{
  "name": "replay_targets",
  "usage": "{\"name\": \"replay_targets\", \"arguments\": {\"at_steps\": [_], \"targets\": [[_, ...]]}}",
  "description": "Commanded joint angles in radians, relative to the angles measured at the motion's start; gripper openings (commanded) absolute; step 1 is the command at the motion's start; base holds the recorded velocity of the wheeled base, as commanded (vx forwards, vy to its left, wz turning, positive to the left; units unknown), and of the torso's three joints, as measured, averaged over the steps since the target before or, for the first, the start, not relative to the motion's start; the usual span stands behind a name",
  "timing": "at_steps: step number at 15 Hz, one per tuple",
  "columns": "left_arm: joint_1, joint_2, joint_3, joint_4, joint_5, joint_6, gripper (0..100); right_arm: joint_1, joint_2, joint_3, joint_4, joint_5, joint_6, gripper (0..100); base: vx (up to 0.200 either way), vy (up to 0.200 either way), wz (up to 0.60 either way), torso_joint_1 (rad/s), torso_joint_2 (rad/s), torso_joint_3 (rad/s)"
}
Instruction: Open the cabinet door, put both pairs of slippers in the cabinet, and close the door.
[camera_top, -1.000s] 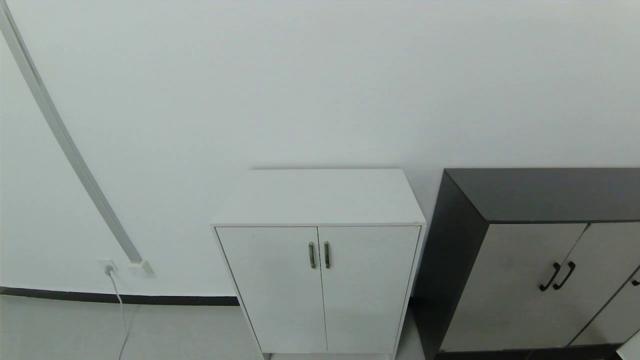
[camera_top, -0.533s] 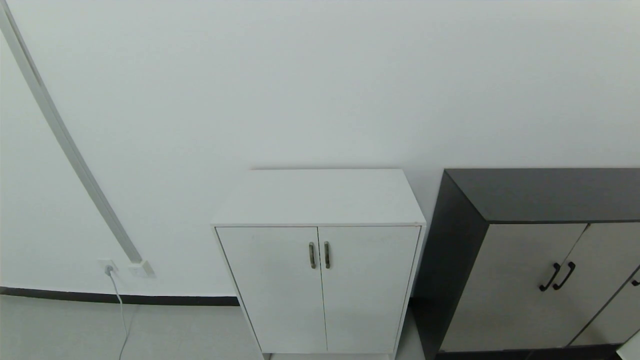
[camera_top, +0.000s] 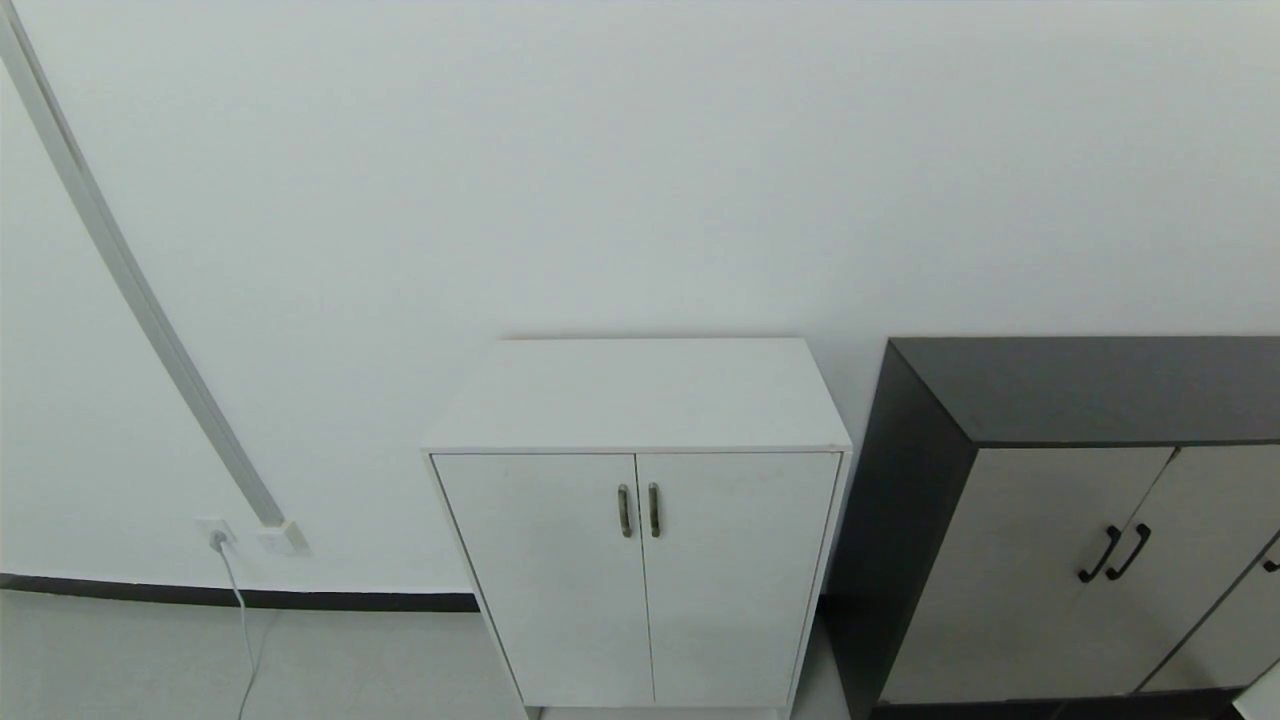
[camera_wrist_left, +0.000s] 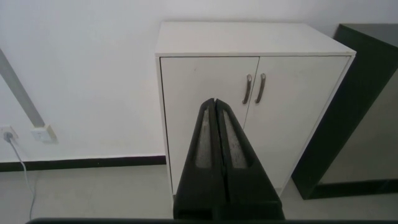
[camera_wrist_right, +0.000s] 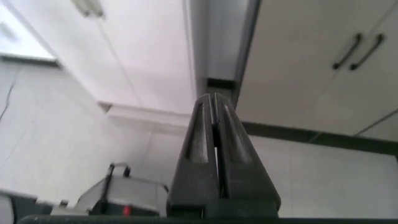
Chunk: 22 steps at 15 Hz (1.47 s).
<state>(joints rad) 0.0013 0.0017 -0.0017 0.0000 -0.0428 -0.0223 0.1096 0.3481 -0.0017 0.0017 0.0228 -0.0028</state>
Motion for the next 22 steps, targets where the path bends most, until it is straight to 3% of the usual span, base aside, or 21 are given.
{"name": "replay_targets", "arguments": {"at_steps": [1,22], "targets": [[0.000,0.000,0.000,0.000,0.000,-0.001,0,-0.054,-0.069,0.000,0.000,0.000,0.000,0,0.000,0.000,0.00,0.000,0.00,0.000],[0.000,0.000,0.000,0.000,0.001,-0.001,0,-0.113,-0.347,0.000,-0.002,-0.014,0.010,0,0.000,0.000,0.00,0.000,0.00,0.000]]}}
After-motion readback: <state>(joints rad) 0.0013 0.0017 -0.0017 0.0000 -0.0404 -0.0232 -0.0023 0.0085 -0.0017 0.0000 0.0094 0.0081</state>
